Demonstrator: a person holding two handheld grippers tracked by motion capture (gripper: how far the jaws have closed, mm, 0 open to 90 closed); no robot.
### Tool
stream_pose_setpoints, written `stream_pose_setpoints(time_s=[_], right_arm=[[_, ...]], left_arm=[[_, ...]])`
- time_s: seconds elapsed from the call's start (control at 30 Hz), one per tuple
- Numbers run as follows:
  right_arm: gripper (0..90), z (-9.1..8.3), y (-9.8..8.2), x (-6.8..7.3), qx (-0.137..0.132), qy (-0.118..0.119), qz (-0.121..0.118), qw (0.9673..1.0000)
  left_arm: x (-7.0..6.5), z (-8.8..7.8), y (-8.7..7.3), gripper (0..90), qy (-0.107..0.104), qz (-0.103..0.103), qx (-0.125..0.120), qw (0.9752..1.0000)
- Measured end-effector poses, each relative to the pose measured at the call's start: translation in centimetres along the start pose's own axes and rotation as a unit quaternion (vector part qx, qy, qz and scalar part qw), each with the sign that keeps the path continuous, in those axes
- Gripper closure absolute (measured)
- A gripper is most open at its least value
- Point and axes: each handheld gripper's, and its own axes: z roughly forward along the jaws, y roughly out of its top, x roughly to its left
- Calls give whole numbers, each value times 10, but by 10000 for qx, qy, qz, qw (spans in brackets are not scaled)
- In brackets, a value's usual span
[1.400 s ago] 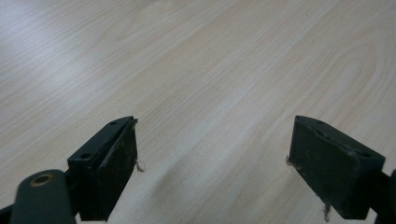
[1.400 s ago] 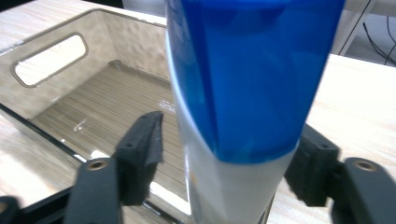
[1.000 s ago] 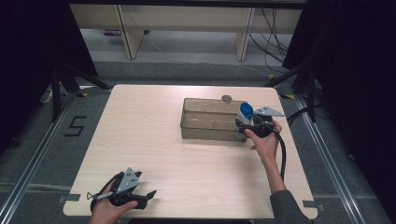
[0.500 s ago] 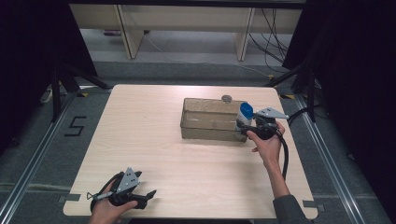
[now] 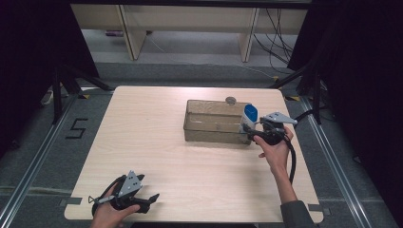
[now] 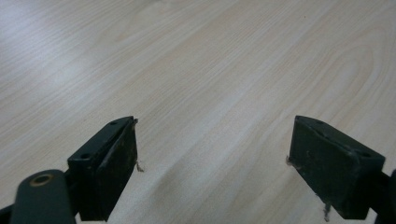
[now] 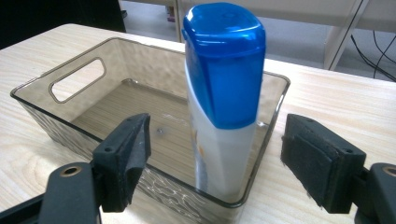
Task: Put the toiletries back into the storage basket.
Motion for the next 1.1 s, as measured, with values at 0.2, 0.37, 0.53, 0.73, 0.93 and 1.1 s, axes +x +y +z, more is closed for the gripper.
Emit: stream_pose_setpoints(time_s=[0.2, 0.37, 0.53, 0.73, 0.93, 1.1], right_arm=[[248, -7, -4, -1, 52, 39, 108, 9999], [247, -17, -7, -6, 14, 40, 59, 10000], [247, -24, -6, -4, -52, 47, 193, 9998], [247, -29, -7, 0, -54, 122, 219, 9997], [245, -31, -8, 5, -101, 188, 75, 9997], [242, -34, -11, 10, -97, 211, 66, 9997]], left_arm=[[0, -1, 0, 150, -46, -15, 6, 10000], [-1, -1, 0, 150, -79, -86, -24, 9999], [-1, -1, 0, 150, -71, -99, -26, 9999], [-1, -1, 1, 150, -40, -62, -6, 10000], [-1, -1, 0, 150, -45, -73, -12, 10000], [-2, -1, 0, 150, -76, -104, -35, 9999]])
